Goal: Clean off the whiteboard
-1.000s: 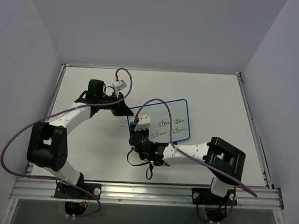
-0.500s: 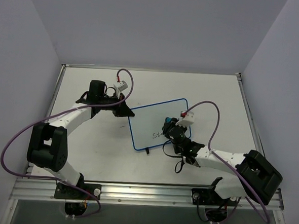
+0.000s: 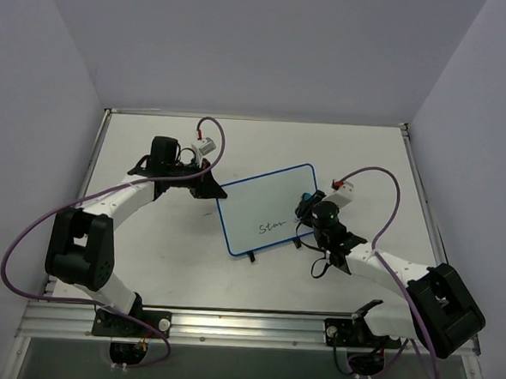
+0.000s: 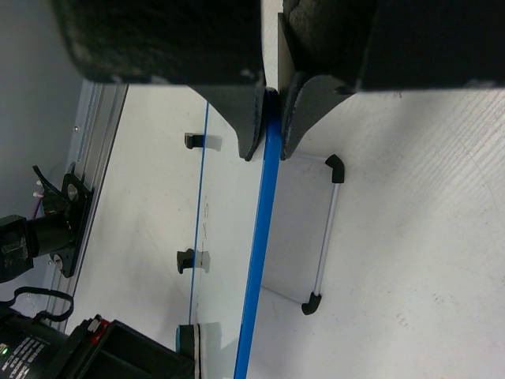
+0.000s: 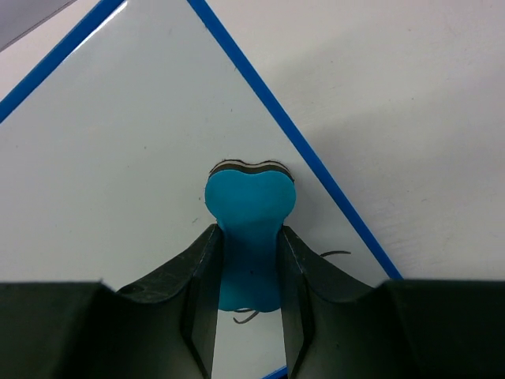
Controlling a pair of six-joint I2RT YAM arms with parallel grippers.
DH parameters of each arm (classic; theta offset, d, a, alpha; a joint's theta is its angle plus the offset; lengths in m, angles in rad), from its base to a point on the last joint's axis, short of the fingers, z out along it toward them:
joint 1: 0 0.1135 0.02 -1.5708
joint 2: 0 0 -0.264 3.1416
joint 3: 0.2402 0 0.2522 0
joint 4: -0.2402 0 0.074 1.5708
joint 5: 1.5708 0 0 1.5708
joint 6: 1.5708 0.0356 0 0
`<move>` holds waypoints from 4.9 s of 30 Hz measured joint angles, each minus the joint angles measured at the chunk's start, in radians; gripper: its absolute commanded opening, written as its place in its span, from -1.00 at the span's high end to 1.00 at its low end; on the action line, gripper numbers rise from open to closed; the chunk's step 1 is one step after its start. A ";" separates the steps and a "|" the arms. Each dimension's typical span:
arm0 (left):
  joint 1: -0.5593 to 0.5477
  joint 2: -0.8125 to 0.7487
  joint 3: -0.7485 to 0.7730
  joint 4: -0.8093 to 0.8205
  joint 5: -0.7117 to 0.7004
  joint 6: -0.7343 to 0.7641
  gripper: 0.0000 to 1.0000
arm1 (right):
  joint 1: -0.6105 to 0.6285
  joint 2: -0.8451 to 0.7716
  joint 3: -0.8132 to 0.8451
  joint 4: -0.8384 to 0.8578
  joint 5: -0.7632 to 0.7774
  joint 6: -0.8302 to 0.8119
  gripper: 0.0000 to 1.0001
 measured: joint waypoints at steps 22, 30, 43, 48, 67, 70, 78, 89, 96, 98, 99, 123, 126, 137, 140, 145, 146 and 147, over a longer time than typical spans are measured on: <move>0.001 -0.008 -0.009 0.000 0.000 0.011 0.95 | -0.013 -0.019 -0.079 0.057 0.095 0.134 1.00; 0.001 -0.013 -0.010 0.000 0.001 0.011 0.95 | -0.004 -0.061 -0.150 0.043 0.092 0.231 1.00; 0.009 -0.023 -0.016 0.000 -0.007 0.007 0.95 | 0.223 0.047 -0.112 0.023 0.288 0.227 1.00; 0.020 -0.028 -0.016 0.000 -0.023 0.007 0.95 | 0.311 0.157 -0.003 0.021 0.377 0.160 1.00; 0.005 -0.029 -0.016 0.036 -0.043 -0.003 0.95 | 0.116 0.131 -0.015 0.080 0.191 0.203 1.00; 0.005 -0.029 -0.016 0.037 -0.042 -0.003 0.95 | 0.090 0.115 -0.035 0.061 0.188 0.211 1.00; 0.002 -0.031 -0.016 0.037 -0.037 -0.002 0.95 | 0.076 0.109 -0.036 0.069 0.154 0.071 1.00; 0.014 -0.031 -0.016 0.029 -0.060 -0.003 0.95 | 0.425 0.314 0.111 0.283 0.312 -0.135 1.00; 0.019 -0.031 -0.018 0.030 -0.069 -0.003 0.95 | 0.515 0.416 0.203 0.370 0.369 -0.183 1.00; 0.020 -0.031 -0.018 0.030 -0.072 -0.002 0.95 | 0.518 0.425 0.211 0.378 0.374 -0.185 1.00; 0.020 -0.031 -0.018 0.030 -0.074 -0.002 0.95 | 0.516 0.425 0.211 0.379 0.374 -0.182 1.00; 0.005 -0.039 -0.018 0.047 -0.057 -0.001 0.95 | 0.494 0.326 -0.022 0.326 0.407 0.092 1.00; 0.008 -0.040 -0.018 0.054 -0.062 0.000 0.95 | 0.506 0.357 0.035 0.303 0.412 0.002 1.00; 0.019 -0.040 -0.018 0.060 -0.082 0.000 0.95 | 0.620 0.542 0.439 0.296 0.354 -0.185 1.00; 0.019 -0.040 -0.018 0.061 -0.085 0.001 0.95 | 0.618 0.548 0.453 0.294 0.343 -0.196 1.00; 0.018 -0.039 -0.018 0.068 -0.096 0.001 0.95 | 0.575 0.515 0.418 0.302 0.254 -0.163 1.00; 0.016 -0.039 -0.018 0.069 -0.094 0.000 0.95 | 0.559 0.498 0.397 0.309 0.227 -0.153 1.00; 0.014 -0.039 -0.018 0.071 -0.092 0.000 0.95 | 0.537 0.479 0.371 0.318 0.208 -0.144 1.00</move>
